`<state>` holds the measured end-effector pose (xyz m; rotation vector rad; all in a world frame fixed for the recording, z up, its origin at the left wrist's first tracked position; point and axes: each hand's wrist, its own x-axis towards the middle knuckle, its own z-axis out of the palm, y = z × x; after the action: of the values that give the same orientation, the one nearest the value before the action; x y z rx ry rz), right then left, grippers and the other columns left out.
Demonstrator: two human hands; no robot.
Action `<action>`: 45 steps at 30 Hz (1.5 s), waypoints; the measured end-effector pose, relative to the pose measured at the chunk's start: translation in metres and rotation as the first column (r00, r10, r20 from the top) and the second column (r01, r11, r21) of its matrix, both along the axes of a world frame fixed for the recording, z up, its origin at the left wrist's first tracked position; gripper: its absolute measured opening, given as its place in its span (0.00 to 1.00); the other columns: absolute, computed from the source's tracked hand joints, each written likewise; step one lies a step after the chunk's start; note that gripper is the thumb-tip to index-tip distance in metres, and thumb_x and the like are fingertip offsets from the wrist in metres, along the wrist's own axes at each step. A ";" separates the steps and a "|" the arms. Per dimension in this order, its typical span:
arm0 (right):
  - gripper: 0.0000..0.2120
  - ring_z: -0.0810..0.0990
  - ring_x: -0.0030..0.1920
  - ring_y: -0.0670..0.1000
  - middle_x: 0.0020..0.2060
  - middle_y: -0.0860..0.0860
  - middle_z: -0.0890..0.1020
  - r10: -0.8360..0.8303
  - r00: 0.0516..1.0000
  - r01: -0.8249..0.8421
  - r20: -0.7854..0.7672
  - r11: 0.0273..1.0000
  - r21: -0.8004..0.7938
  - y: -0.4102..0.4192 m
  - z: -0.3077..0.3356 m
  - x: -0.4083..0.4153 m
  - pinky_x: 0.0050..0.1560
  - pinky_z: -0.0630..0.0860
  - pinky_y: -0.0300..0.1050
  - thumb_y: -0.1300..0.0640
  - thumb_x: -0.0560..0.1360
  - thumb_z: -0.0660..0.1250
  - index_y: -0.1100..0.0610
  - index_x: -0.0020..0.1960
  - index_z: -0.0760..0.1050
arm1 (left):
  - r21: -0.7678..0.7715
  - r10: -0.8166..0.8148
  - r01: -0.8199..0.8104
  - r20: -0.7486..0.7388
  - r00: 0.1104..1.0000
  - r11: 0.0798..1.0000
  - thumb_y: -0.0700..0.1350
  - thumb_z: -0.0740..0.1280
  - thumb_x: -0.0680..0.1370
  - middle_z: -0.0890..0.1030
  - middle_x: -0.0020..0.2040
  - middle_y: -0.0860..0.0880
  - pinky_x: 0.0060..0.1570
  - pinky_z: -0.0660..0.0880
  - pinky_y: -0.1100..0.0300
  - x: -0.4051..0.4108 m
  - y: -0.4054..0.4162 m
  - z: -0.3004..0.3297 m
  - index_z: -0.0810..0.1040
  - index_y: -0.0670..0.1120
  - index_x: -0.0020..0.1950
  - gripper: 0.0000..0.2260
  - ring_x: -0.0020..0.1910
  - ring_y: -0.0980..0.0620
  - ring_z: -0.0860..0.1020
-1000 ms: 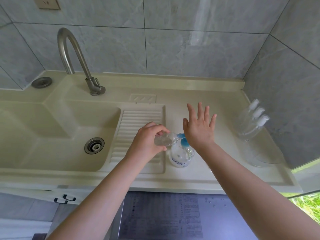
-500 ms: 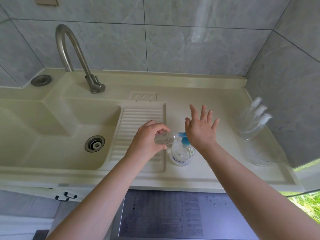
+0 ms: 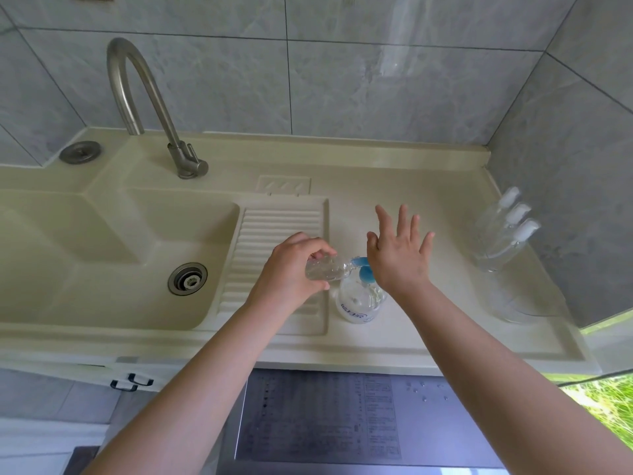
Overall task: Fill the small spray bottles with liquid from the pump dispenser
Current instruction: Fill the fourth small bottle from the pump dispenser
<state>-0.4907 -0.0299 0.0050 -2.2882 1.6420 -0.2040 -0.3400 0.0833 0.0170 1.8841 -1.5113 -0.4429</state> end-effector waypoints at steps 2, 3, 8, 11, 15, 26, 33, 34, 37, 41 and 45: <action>0.27 0.40 0.80 0.61 0.81 0.57 0.42 0.003 1.000 -0.003 0.011 1.000 -0.017 -0.001 0.002 0.000 0.77 0.39 0.66 0.47 0.85 0.48 0.46 0.82 0.46 | 0.000 0.002 -0.002 -0.005 1.000 1.000 0.38 0.82 0.61 0.77 0.47 0.54 0.48 0.67 0.79 0.000 0.000 0.000 0.83 0.52 0.54 0.24 0.46 0.59 0.76; 0.27 0.40 0.80 0.61 0.81 0.57 0.42 -0.004 1.000 0.004 0.021 1.000 -0.023 -0.002 0.004 -0.001 0.77 0.39 0.66 0.46 0.85 0.49 0.46 0.82 0.46 | 0.001 0.002 -0.002 -0.010 1.000 1.000 0.38 0.82 0.61 0.78 0.47 0.54 0.48 0.67 0.79 0.000 0.001 0.000 0.83 0.52 0.53 0.24 0.46 0.59 0.76; 0.29 0.39 0.80 0.61 0.81 0.57 0.42 -0.015 0.999 0.017 0.037 0.999 -0.048 -0.002 0.012 -0.003 0.76 0.38 0.65 0.43 0.84 0.52 0.47 0.82 0.45 | -0.014 0.002 -0.003 -0.017 1.000 1.000 0.37 0.82 0.60 0.78 0.47 0.53 0.48 0.66 0.80 0.000 0.001 0.000 0.83 0.51 0.53 0.24 0.45 0.61 0.76; 0.27 0.39 0.80 0.61 0.81 0.57 0.41 -0.005 1.000 0.005 -0.007 1.000 -0.029 0.000 0.006 -0.003 0.77 0.38 0.66 0.46 0.85 0.49 0.46 0.82 0.45 | -0.018 -0.001 0.001 -0.030 1.000 1.000 0.36 0.82 0.60 0.78 0.47 0.52 0.47 0.66 0.80 0.000 0.000 0.001 0.83 0.51 0.53 0.24 0.45 0.61 0.76; 0.26 0.39 0.80 0.61 0.81 0.57 0.41 0.002 1.000 -0.002 0.003 1.000 0.009 0.003 0.001 -0.001 0.77 0.39 0.66 0.49 0.85 0.47 0.46 0.82 0.46 | -0.005 0.005 -0.005 -0.014 1.000 1.000 0.37 0.82 0.60 0.77 0.47 0.54 0.47 0.67 0.79 -0.001 -0.001 -0.001 0.83 0.53 0.52 0.24 0.45 0.61 0.76; 0.26 0.39 0.80 0.61 0.81 0.58 0.40 0.007 1.000 -0.007 0.019 1.000 0.012 0.004 0.001 -0.001 0.77 0.39 0.66 0.50 0.85 0.46 0.46 0.82 0.45 | -0.023 -0.008 0.008 -0.022 1.000 1.000 0.37 0.82 0.59 0.78 0.46 0.54 0.47 0.67 0.79 0.000 -0.002 0.000 0.83 0.52 0.52 0.24 0.44 0.64 0.75; 0.27 0.40 0.80 0.60 0.81 0.57 0.42 -0.048 0.991 0.040 0.126 0.997 0.072 0.003 0.010 -0.004 0.76 0.37 0.65 0.46 0.85 0.51 0.46 0.81 0.47 | -0.025 -0.009 0.008 -0.014 1.000 1.000 0.37 0.82 0.60 0.78 0.46 0.53 0.47 0.67 0.79 0.000 -0.002 0.000 0.84 0.52 0.53 0.24 0.45 0.62 0.76; 0.27 0.40 0.80 0.60 0.81 0.57 0.42 -0.050 0.989 0.040 0.137 0.997 0.070 0.002 0.012 -0.004 0.76 0.37 0.66 0.47 0.85 0.51 0.46 0.81 0.48 | -0.027 -0.006 0.006 -0.014 1.000 1.000 0.37 0.82 0.60 0.78 0.47 0.53 0.47 0.66 0.80 0.000 -0.002 0.001 0.84 0.51 0.53 0.24 0.45 0.62 0.76; 0.26 0.40 0.80 0.61 0.81 0.58 0.42 -0.018 0.998 0.016 0.066 1.000 0.025 0.000 0.008 -0.003 0.76 0.39 0.68 0.49 0.85 0.50 0.46 0.81 0.47 | -0.027 -0.005 0.005 -0.007 1.000 1.000 0.37 0.82 0.61 0.77 0.47 0.54 0.47 0.66 0.81 -0.001 -0.002 0.001 0.83 0.52 0.53 0.24 0.45 0.64 0.76; 0.26 0.40 0.80 0.63 0.81 0.59 0.42 0.015 1.000 -0.015 -0.004 1.000 -0.006 0.002 0.000 -0.003 0.76 0.39 0.68 0.52 0.85 0.47 0.47 0.82 0.46 | -0.017 -0.016 0.016 0.014 1.000 1.000 0.38 0.82 0.62 0.76 0.46 0.56 0.48 0.66 0.80 -0.001 -0.002 -0.003 0.83 0.53 0.54 0.24 0.45 0.66 0.75; 0.27 0.39 0.80 0.61 0.81 0.58 0.41 -0.005 0.998 0.004 0.061 1.000 0.022 -0.003 0.010 -0.003 0.76 0.38 0.68 0.47 0.85 0.50 0.46 0.81 0.46 | -0.010 -0.012 0.012 0.018 1.000 1.000 0.39 0.82 0.62 0.77 0.48 0.56 0.48 0.66 0.80 0.000 -0.001 -0.003 0.83 0.54 0.54 0.23 0.46 0.66 0.74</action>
<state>-0.4939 -0.0333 0.0149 -2.2396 1.6118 -0.2528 -0.3395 0.0824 0.0140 1.8771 -1.5346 -0.4244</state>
